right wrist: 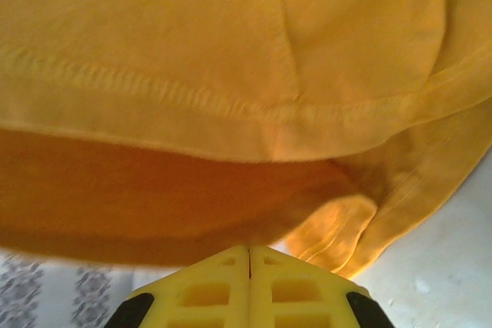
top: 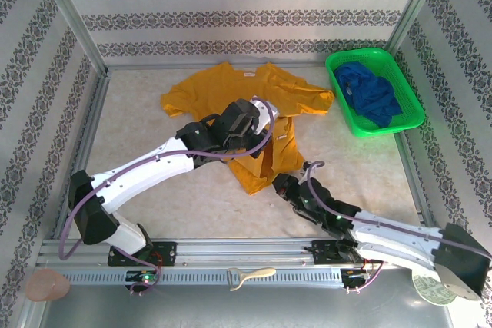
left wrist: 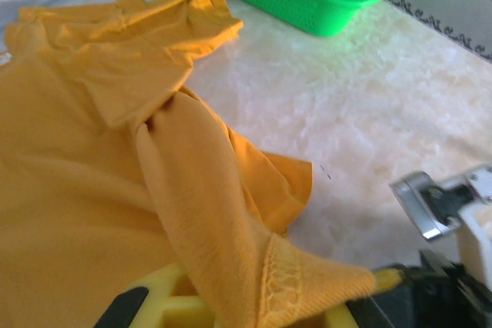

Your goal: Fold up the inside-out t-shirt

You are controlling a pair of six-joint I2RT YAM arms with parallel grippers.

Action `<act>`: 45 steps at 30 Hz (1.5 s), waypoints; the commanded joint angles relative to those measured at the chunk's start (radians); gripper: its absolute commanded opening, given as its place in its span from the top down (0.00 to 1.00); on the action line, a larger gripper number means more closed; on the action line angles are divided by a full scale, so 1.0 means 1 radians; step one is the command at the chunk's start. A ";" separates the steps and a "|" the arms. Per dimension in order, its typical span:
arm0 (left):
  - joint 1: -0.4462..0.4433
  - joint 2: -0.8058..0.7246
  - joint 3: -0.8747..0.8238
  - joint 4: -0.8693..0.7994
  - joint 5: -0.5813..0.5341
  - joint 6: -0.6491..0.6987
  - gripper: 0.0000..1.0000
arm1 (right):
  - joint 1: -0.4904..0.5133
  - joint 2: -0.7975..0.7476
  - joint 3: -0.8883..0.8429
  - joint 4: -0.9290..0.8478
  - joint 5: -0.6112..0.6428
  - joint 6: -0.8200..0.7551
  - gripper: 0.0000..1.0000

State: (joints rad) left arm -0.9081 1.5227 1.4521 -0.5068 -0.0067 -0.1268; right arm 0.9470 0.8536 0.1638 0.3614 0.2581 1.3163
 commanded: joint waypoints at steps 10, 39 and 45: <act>-0.002 -0.051 0.035 -0.071 0.120 -0.018 1.00 | -0.007 0.400 0.165 0.429 0.074 -0.079 1.00; -0.081 0.062 0.286 -0.034 0.479 -0.199 1.00 | -0.065 1.209 0.513 0.849 0.146 0.075 1.00; -0.198 0.023 0.246 0.080 0.496 -0.279 1.00 | -0.159 1.201 0.577 0.797 0.070 0.070 1.00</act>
State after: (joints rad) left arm -0.9936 1.5925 1.7058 -0.5507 0.3706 -0.3344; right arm 0.8383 2.0674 0.7010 1.1938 0.3492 1.3857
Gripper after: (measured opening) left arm 0.047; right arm 0.058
